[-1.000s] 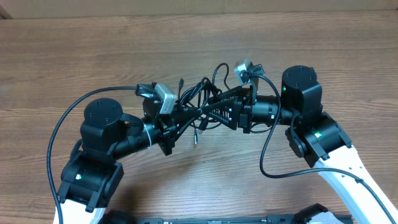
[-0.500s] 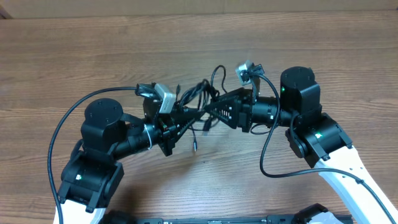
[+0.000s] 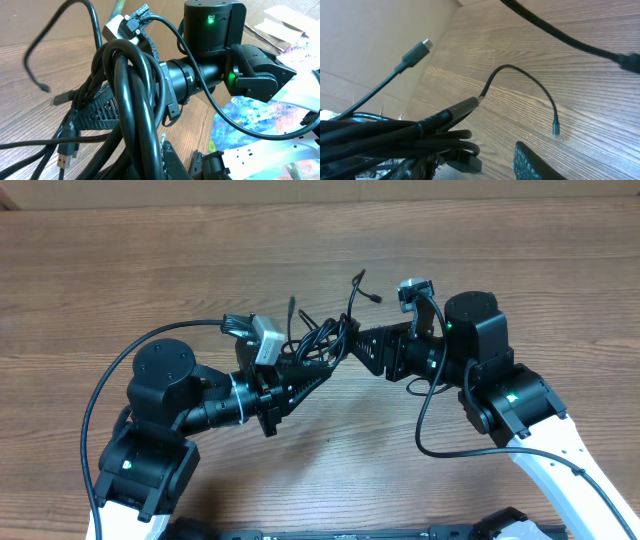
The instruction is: Untangle cables
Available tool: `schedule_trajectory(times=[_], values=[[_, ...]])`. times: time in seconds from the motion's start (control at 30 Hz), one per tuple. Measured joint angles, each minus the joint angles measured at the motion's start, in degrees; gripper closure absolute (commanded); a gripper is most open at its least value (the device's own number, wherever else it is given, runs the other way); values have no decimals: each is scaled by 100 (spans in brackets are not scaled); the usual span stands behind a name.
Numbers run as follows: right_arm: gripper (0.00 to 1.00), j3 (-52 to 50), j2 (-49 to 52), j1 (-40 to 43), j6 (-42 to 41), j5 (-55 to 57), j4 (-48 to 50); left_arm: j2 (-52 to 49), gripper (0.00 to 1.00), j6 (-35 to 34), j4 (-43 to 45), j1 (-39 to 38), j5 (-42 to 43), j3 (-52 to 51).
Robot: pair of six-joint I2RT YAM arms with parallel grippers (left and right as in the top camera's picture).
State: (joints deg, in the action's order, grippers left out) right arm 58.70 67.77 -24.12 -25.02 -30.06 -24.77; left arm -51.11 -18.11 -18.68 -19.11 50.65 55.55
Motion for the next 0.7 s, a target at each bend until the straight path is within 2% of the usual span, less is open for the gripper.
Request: schedule_trajectory(times=[0.17,0.3,0.47,0.7], values=[[45,0,0,2,46,-63,-17,0,96,-94,-33,0,-101,0],[44,0,0,9,824,-798,-28,0,96,-431,-127,-4,-470,0],[54,0,0,9,2046,-2124,-11,0,96,-645,-138,-4,-551,0],[54,0,2,13,2848,-3195,-13,15,96,-833,-140,116,-525,0]])
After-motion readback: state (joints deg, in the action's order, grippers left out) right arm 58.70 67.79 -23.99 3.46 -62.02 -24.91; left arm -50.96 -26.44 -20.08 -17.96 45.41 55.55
